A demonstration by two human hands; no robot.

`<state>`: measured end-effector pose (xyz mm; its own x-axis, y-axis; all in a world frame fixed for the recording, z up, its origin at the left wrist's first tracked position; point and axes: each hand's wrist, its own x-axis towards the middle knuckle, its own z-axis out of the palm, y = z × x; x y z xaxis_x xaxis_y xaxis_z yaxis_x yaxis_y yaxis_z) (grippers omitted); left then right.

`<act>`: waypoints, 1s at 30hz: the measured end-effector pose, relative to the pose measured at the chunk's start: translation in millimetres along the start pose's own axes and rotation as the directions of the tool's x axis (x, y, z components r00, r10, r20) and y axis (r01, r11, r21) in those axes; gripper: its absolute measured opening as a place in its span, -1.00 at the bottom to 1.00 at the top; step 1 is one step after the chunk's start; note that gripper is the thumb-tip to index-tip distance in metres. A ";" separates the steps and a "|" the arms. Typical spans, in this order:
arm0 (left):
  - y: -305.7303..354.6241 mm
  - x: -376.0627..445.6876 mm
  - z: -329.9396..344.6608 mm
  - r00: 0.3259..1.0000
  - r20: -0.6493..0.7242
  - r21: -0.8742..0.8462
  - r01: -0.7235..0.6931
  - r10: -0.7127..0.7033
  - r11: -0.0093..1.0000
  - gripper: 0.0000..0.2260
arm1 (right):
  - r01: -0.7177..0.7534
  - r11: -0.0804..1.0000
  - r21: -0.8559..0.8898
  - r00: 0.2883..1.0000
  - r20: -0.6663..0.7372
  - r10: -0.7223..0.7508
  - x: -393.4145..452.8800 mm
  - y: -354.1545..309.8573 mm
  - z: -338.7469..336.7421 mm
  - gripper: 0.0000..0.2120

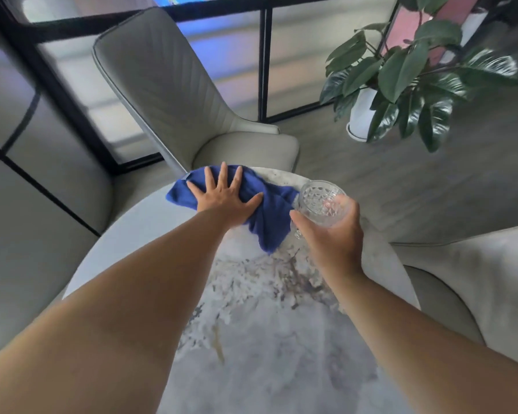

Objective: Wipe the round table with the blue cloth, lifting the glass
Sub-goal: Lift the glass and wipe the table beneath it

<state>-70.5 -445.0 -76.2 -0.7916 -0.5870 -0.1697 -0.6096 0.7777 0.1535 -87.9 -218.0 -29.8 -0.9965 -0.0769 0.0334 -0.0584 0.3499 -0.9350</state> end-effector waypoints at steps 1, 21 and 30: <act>13.1 2.3 1.2 0.999 0.003 0.006 -0.035 0.035 0.999 -0.11 | 0.004 1.000 0.004 1.000 0.001 -0.004 3.5 -0.2 -2.8 -0.34; 69.8 -242.1 53.3 0.614 0.108 0.001 -0.787 0.782 0.618 -0.17 | 0.026 0.999 -0.029 1.000 -0.001 -0.026 -3.8 -8.6 -3.6 -0.26; -9.2 -288.7 34.7 0.769 0.230 0.171 -0.635 0.596 0.753 -0.23 | 0.003 0.998 -0.062 0.999 0.050 0.000 -39.8 -12.3 13.2 -0.15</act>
<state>165.1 -274.9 -62.4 -0.9626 0.0642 -0.2632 0.0510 0.9971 0.0565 -46.7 -231.6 -24.2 -0.9922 -0.1234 0.0154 -0.0648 0.4069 -0.9112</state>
